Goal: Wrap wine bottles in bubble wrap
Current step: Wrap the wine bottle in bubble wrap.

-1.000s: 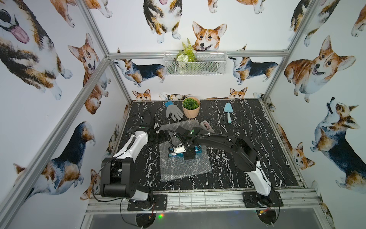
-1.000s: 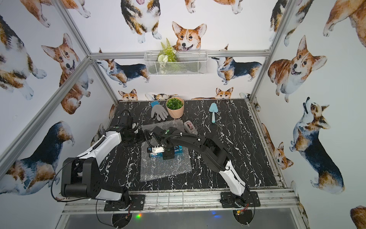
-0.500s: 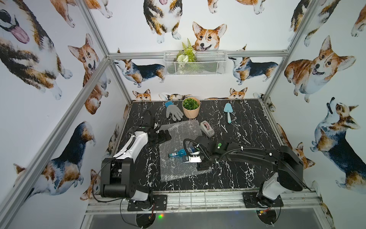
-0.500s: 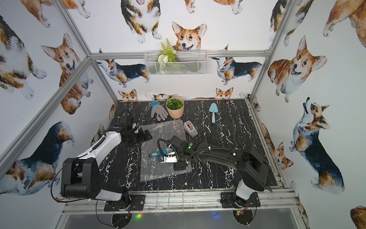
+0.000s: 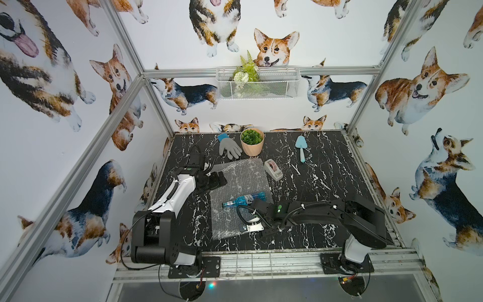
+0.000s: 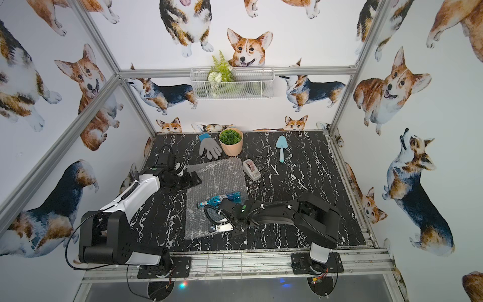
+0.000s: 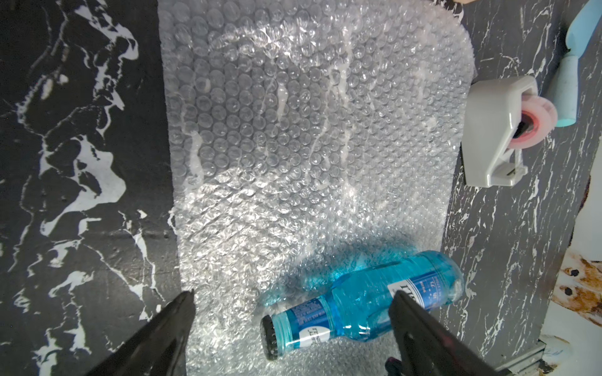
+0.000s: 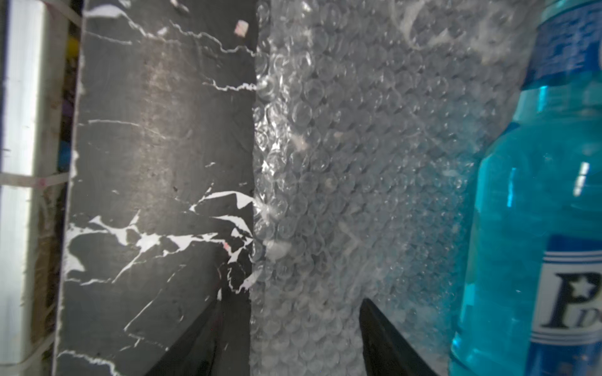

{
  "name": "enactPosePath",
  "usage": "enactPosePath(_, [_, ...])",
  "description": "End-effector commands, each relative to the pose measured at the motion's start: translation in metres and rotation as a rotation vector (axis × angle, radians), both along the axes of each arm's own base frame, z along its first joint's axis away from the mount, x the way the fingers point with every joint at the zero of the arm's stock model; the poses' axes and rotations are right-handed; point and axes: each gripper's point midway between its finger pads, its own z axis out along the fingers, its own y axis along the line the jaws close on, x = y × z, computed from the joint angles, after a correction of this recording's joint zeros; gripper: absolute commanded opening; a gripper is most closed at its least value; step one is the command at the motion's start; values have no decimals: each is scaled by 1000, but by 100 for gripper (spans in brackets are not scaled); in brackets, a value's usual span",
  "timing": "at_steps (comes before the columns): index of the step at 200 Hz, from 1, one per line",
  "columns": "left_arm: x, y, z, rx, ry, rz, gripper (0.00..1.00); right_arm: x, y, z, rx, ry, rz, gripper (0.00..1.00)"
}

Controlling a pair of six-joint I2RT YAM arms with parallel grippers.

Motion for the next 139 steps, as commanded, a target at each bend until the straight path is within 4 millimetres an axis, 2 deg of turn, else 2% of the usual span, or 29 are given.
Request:
enactPosePath(1, [-1,1,1,6,5,-2,96,11,6,-4,-9,-69,14,64])
enactPosePath(7, [-1,1,1,8,5,-2,96,11,8,-4,-4,-68,15,64])
enactPosePath(43, [-3,2,0,16,7,-6,96,8,5,-15,-37,-45,12,45])
enactPosePath(55, [-4,2,0,16,7,-7,96,9,6,-11,-24,-52,7,38])
enactPosePath(81, [-4,2,2,17,2,-8,96,14,11,4,-4,-78,-7,16])
enactPosePath(115, [-3,1,6,16,-5,-13,96,26,17,17,20,-103,-35,9])
enactPosePath(139, [-3,1,12,13,-16,-17,96,39,25,37,65,-112,-70,7])
